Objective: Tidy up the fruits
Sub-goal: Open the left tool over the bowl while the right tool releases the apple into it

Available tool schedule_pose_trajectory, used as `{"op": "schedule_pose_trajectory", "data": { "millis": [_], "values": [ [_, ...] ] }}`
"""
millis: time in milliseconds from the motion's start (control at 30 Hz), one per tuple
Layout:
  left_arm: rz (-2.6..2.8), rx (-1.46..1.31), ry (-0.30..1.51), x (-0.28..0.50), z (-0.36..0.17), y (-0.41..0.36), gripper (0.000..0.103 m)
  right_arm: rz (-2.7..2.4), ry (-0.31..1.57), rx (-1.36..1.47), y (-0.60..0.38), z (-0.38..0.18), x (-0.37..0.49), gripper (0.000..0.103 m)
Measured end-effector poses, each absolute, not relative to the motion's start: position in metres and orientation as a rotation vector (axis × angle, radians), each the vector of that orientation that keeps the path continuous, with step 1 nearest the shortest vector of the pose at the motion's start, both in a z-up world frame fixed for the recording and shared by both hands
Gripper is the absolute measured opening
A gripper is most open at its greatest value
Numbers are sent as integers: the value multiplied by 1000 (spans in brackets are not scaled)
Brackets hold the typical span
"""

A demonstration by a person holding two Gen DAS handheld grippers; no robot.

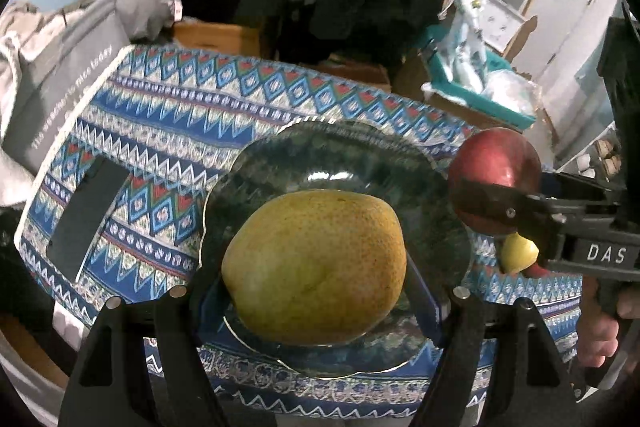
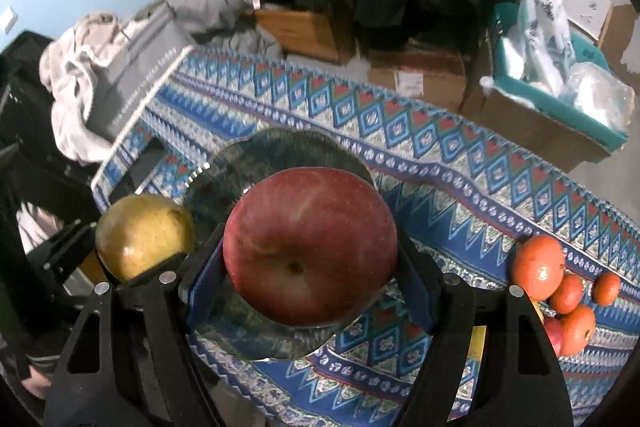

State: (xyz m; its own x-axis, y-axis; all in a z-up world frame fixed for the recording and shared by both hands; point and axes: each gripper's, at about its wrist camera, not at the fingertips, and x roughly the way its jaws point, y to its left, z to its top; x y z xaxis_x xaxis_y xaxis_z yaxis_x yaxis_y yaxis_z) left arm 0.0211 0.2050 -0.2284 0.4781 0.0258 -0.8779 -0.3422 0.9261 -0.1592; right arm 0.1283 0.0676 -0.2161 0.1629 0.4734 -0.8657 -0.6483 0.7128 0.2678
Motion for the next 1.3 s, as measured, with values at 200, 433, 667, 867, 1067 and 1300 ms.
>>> {"op": "schedule_pose_trajectory", "data": {
  "millis": [200, 433, 667, 867, 1067, 1300],
  "values": [
    [248, -352, 1117, 19, -253, 214, 78, 802, 1216, -212, 75, -242, 128, 77],
    [255, -412, 1173, 18, -275, 224, 78, 799, 1263, -246, 78, -260, 124, 77],
    [248, -447, 1228, 18, -290, 224, 78, 810, 1295, -266, 79, -272, 119, 77],
    [245, -447, 1257, 21, -296, 222, 78, 813, 1318, -281, 82, -279, 116, 77],
    [227, -460, 1242, 21, -290, 224, 84, 799, 1332, -267, 82, -282, 117, 78],
    [226, -459, 1249, 18, -292, 220, 84, 823, 1351, -189, 76, -280, 121, 76]
  ]
}}
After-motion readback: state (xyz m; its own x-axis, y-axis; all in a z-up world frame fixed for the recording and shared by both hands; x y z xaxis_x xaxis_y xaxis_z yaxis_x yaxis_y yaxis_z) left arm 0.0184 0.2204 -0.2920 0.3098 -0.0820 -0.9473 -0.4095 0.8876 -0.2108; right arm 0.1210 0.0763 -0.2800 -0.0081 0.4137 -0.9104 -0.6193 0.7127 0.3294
